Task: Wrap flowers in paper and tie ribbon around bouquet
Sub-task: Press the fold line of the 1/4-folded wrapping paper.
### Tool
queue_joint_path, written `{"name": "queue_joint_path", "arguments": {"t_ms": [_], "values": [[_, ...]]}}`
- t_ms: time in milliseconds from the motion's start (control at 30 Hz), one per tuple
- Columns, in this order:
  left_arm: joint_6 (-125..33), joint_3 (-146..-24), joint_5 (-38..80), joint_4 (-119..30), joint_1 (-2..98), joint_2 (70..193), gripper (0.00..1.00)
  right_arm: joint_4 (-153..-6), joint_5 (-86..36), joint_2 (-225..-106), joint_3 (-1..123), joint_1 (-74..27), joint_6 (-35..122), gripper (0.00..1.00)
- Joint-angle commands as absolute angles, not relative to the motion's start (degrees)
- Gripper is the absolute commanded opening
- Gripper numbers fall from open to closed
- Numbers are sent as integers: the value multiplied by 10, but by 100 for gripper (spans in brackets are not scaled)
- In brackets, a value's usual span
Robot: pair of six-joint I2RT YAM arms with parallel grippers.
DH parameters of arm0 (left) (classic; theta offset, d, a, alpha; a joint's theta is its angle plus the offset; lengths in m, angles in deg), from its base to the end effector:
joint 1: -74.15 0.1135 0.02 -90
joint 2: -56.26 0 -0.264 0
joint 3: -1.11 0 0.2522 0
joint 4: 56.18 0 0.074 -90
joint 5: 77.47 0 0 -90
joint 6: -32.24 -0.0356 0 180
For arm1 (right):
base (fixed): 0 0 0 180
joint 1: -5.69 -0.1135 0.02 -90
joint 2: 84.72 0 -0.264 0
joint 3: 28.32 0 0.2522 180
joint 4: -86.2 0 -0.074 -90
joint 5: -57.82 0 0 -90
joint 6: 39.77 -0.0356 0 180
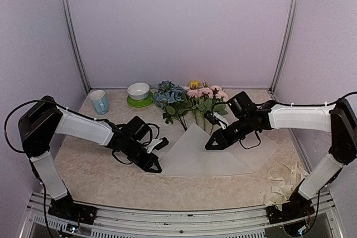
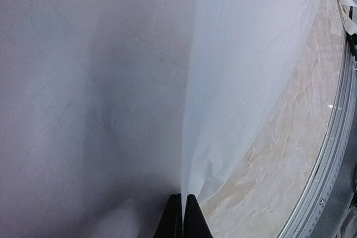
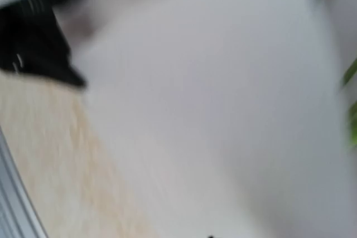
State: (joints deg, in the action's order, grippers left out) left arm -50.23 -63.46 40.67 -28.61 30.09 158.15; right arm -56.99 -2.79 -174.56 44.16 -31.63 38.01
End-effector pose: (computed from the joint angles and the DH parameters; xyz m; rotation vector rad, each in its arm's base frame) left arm 0.2181 -0.2344 0.1235 1.0336 2.6294 -0.9099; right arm 0.2450 0.2088 0.2171 -0.7851 2.5058 0.9774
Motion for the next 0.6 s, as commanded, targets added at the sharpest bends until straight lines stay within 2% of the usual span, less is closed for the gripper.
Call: {"name": "queue_joint_path", "arguments": {"t_ms": [0,233,333,467,567], "values": [[-490,-633,371,-256,305,1601,4,-612,37,-1793,391,-315,348,19],[-452,-633,328,-250,316,1567,24,-635,29,-1834,355,-313,337,16],[-428,-639,275,-241,321,1530,34,-630,17,-1845,350,-312,336,15],[-427,-651,165,-206,322,1477,38,-628,8,-1840,351,-312,336,15],[-446,-676,91,-171,319,1466,36,-617,-8,-1842,360,-313,334,15]]}}
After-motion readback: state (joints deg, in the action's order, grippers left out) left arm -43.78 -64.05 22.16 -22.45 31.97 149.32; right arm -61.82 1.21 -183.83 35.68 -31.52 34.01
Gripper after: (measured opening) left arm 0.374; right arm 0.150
